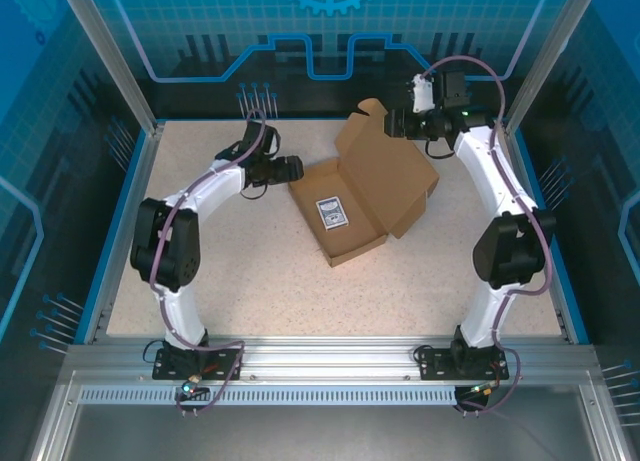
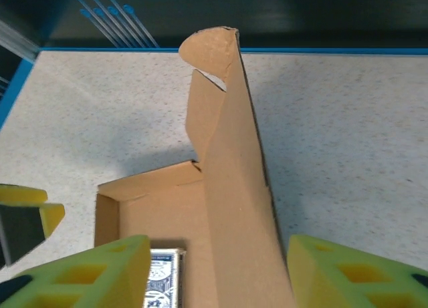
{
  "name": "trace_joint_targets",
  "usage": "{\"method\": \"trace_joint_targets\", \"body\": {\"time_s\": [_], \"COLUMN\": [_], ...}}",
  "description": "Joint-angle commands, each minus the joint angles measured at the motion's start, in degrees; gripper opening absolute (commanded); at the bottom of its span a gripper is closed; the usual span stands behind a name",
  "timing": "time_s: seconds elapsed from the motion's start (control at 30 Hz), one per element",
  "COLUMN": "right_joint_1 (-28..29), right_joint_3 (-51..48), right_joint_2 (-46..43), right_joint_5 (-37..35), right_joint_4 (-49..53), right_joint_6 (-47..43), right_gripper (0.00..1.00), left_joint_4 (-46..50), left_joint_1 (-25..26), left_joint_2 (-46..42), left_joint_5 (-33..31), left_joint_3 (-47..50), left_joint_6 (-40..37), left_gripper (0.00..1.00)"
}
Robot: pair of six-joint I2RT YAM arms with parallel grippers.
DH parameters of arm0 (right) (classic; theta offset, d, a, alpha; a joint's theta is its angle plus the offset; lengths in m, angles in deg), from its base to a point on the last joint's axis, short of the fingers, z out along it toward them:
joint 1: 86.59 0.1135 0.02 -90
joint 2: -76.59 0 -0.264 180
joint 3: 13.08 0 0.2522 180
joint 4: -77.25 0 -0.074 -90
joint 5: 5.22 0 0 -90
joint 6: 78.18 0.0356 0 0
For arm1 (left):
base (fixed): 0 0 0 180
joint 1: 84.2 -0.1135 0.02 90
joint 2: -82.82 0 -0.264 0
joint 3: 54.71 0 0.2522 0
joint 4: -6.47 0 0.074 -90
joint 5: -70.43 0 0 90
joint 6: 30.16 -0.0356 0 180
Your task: Fold the paper box
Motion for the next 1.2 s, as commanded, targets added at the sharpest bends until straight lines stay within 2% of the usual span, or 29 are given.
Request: {"method": "trace_joint_targets", "body": {"time_s": [0.0, 0.17, 0.3, 0.57, 0.87, 1.17], "right_joint_1": [0.5, 2.8, 7.1, 12.0, 13.1, 10.8], "right_joint_3": [-1.8, -8.6, -16.0, -31.8, -40.7, -49.5], "right_joint_2": [-6.5, -14.1, -19.2, -26.4, -28.0, -29.3], "right_joint_5": [-5.7, -6.0, -3.5, 1.0, 3.1, 2.5], "right_joint_4": [2.1, 1.1, 2.0, 2.8, 5.2, 4.0], "right_joint_6": [-2.3, -2.8, -3.2, -0.7, 0.3, 1.4], "right_gripper": [0.63, 0.66, 0.66, 0.66, 0.67, 0.69], "left_joint_4": [-1.4, -1.0, 1.9, 2.6, -6.6, -13.5], "left_joint_1": [-2.1, -3.0, -2.9, -2.9, -2.3, 2.2], "left_joint_2": [5.2, 12.8, 18.4, 20.8, 11.4, 0.5], "left_joint_5": [6.4, 12.4, 16.4, 24.2, 29.6, 27.2], "left_joint_3": [-4.8, -12.1, -18.6, -21.0, -4.8, 13.9], "left_joint_6": [-1.3, -3.4, -5.1, -6.4, -2.7, -1.4], "left_gripper": [0.84, 0.84, 0.84, 0.81, 0.77, 0.76]}}
